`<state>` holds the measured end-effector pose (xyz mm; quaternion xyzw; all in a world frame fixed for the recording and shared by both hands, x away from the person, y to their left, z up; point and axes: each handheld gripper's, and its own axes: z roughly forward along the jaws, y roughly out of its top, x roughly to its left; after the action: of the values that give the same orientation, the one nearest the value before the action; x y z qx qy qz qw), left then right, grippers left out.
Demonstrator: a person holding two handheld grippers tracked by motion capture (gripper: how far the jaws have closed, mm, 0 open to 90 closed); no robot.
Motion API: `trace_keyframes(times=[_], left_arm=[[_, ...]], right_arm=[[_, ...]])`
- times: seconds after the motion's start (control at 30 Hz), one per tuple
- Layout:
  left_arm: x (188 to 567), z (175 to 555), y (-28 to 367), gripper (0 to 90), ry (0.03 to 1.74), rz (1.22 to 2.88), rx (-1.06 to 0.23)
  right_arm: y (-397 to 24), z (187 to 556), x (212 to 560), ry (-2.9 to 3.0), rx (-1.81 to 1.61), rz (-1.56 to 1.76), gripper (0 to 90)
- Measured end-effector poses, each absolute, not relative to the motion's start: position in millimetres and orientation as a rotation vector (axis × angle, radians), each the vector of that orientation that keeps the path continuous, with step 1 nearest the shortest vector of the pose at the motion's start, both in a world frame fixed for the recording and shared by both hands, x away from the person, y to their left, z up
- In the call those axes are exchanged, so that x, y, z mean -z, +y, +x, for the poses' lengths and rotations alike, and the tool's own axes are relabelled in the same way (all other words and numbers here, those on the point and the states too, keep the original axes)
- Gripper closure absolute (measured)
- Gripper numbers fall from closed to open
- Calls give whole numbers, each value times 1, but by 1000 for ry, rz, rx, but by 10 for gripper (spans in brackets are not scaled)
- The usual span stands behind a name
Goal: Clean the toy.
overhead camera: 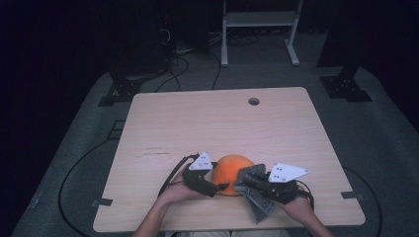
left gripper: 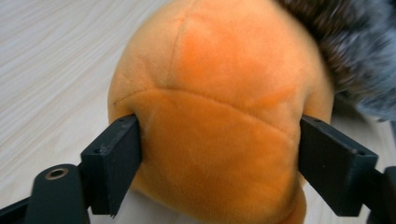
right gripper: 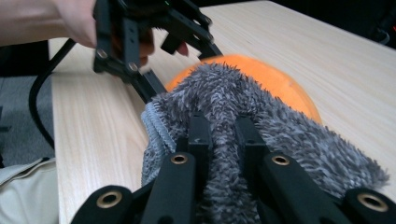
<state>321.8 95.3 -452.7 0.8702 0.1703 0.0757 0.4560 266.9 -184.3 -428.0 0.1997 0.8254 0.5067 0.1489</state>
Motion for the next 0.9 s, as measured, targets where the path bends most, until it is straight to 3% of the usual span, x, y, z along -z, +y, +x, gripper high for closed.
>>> trace_keyframes(times=[0.43,0.9], left_arm=[[454,320,98,206,416,2159,-212],[457,318,98,190,409,2218,-234]], right_arm=[[-222,290,450,2337,-1407,841,794],[-193,276,432,2327,-1548,650,795]])
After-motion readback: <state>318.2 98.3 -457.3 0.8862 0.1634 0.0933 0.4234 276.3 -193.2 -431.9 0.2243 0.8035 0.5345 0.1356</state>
